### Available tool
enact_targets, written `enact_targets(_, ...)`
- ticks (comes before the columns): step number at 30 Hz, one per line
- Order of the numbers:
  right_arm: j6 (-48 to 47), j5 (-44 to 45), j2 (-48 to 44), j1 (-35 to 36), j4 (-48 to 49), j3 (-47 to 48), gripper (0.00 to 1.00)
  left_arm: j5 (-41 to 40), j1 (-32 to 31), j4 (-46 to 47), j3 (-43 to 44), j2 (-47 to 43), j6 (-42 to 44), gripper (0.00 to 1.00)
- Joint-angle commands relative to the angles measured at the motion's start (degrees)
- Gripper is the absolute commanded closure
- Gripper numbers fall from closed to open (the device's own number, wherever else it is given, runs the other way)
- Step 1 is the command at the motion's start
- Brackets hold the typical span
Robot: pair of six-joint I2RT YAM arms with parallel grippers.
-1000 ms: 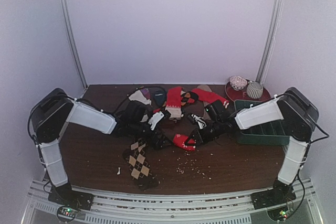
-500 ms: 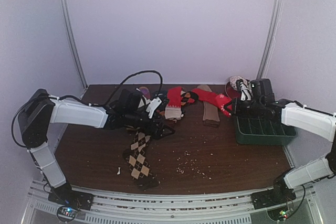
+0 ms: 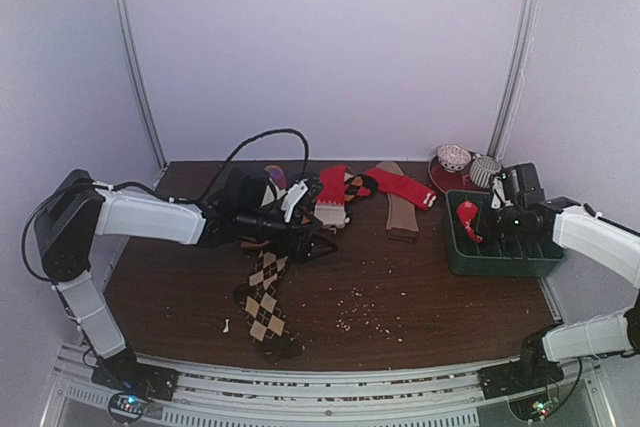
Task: Roll the socks
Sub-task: Place a pair of socks in the storage box.
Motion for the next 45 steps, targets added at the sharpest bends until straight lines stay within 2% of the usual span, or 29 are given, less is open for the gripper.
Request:
enact_targets(1,1.74,3.50,-1.21,-0.48,-2.81,-2.39,1.00,2.07,0.37,3.28,-1.26,0.30,-0.67,0.02)
enact_targets(18,3.97,2.92,5.68,-0.48,3.41,-3.57,1.00,4.10,0.28,3.47,-1.44,0.52,0.46,0.04)
enact_targets(45,3.84,7.16,17.51,-0.37,0.67,-3.11,1.00,5.46,-0.94,2.13,-0.18,-1.07,1.13,0.04)
